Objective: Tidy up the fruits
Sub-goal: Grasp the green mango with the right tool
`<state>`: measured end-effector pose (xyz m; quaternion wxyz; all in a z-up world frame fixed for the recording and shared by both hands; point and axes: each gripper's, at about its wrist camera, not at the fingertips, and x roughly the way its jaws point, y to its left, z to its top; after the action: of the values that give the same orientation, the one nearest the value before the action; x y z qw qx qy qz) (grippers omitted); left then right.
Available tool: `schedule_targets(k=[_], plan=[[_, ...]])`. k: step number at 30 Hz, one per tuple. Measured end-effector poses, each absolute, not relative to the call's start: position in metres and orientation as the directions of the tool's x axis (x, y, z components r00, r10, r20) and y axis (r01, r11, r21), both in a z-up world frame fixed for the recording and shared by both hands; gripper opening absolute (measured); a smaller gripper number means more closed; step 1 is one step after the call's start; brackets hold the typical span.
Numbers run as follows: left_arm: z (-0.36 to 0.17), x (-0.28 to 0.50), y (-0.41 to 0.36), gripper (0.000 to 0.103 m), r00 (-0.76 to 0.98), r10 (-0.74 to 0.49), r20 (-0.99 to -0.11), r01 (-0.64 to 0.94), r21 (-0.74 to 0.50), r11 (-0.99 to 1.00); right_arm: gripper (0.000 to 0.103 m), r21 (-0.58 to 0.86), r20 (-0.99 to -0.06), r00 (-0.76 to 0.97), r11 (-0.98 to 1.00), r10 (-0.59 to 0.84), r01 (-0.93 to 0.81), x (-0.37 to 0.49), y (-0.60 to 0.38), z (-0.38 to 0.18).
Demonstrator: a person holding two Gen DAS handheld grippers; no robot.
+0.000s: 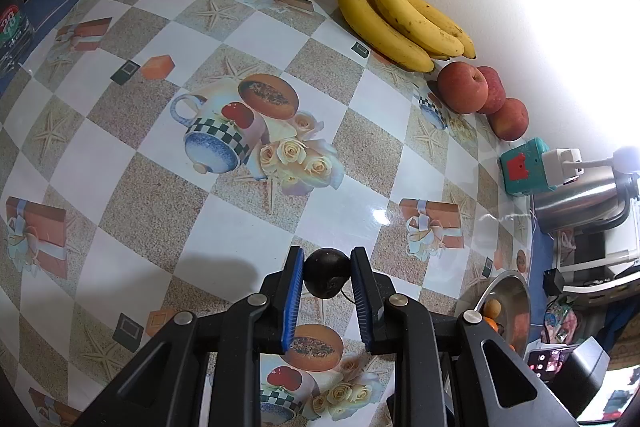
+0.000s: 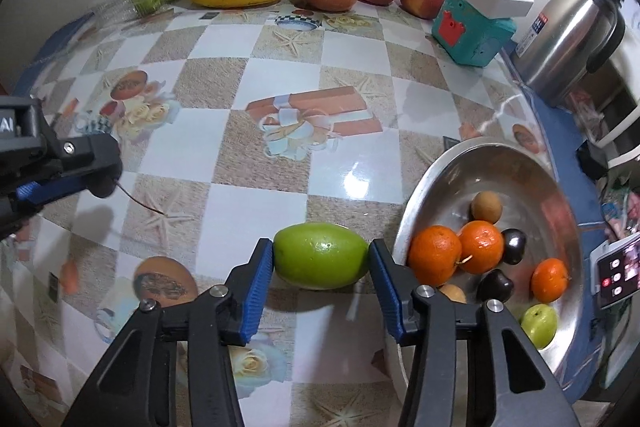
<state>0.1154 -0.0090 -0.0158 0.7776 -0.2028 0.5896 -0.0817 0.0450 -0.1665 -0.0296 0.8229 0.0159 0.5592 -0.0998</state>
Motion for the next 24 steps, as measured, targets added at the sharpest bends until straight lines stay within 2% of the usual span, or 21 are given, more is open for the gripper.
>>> schedule_targets(k=[5,9,17,20,24], plan=[[-0.016,0.116,-0.009,0.025,0.291,-0.366,-0.884,-0.113,-0.412,0.904,0.048,-0.003,-0.926,0.371,0.984,-0.071,0.18,0.044,-0.165,-0.026],[-0.015,0.116,-0.008,0.025,0.292,-0.366,-0.884,-0.113,-0.412,0.904,0.039,0.02,-0.916,0.397,0.982,-0.056,0.186,0.042,-0.167,-0.018],[-0.015,0.116,-0.007,0.026,0.293,-0.362,-0.885,-0.124,-0.411,0.903,0.04,0.086,-0.917,0.399,0.976,0.0,0.198,0.04,-0.172,-0.018],[-0.016,0.117,-0.007,0.026,0.291,-0.361,-0.886,-0.126,-0.41,0.903,0.04,0.207,-0.902,0.418,0.959,0.109,0.195,0.04,-0.176,-0.017],[-0.016,0.116,-0.006,0.025,0.293,-0.36,-0.886,-0.13,-0.41,0.903,0.043,0.191,-0.895,0.436,0.962,0.09,0.193,0.041,-0.174,-0.012]])
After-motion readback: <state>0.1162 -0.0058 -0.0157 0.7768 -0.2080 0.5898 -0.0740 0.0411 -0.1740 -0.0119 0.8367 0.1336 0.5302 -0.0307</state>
